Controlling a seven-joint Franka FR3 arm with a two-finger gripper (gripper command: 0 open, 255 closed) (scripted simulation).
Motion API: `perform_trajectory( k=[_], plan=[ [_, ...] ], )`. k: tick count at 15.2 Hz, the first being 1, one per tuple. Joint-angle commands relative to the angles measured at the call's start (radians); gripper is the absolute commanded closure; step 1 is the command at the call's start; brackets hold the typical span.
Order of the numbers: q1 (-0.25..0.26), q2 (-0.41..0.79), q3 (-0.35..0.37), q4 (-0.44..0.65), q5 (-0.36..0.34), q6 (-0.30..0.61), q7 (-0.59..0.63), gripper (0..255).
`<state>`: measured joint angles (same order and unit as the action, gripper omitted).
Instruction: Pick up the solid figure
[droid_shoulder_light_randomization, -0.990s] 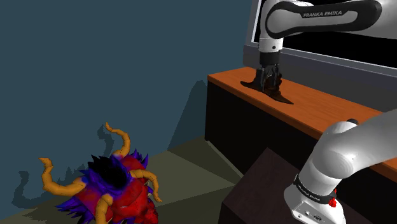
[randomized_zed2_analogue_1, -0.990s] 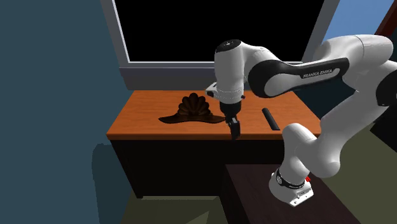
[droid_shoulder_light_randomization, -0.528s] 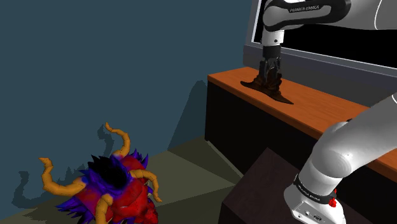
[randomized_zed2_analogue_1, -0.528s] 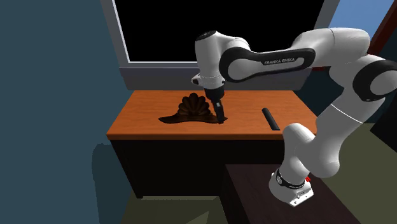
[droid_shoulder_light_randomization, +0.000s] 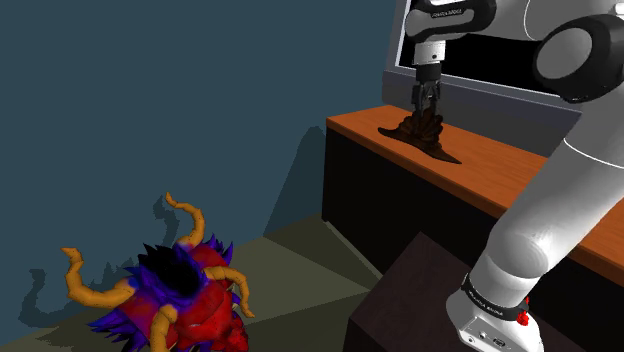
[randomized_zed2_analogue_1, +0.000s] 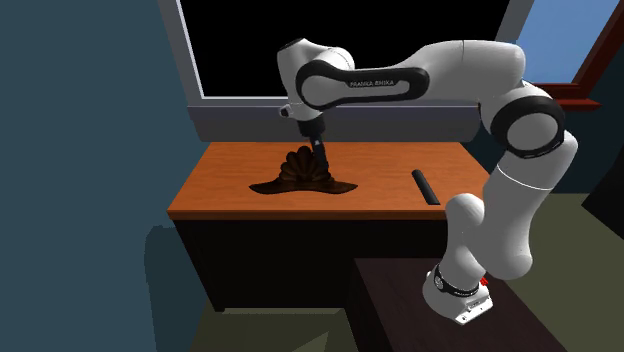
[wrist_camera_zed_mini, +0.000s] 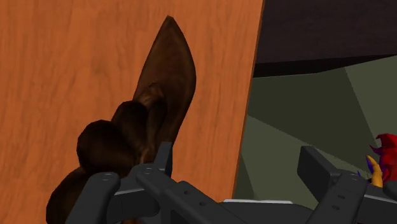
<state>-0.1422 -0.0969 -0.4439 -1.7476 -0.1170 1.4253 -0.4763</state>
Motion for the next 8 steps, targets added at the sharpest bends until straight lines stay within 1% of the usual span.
perform_trajectory(
  k=[1, 3, 5, 8],
  plan=[
    [-0.021, 0.089, -0.034, 0.092, 0.026, -0.020, -0.067, 0],
    [-0.051, 0.188, -0.062, 0.199, 0.061, -0.050, -0.132, 0],
    [-0.092, 0.295, -0.084, 0.321, 0.102, -0.089, -0.194, 0],
    [-0.179, 0.471, -0.100, 0.544, 0.172, -0.172, -0.280, 0]
  ],
)
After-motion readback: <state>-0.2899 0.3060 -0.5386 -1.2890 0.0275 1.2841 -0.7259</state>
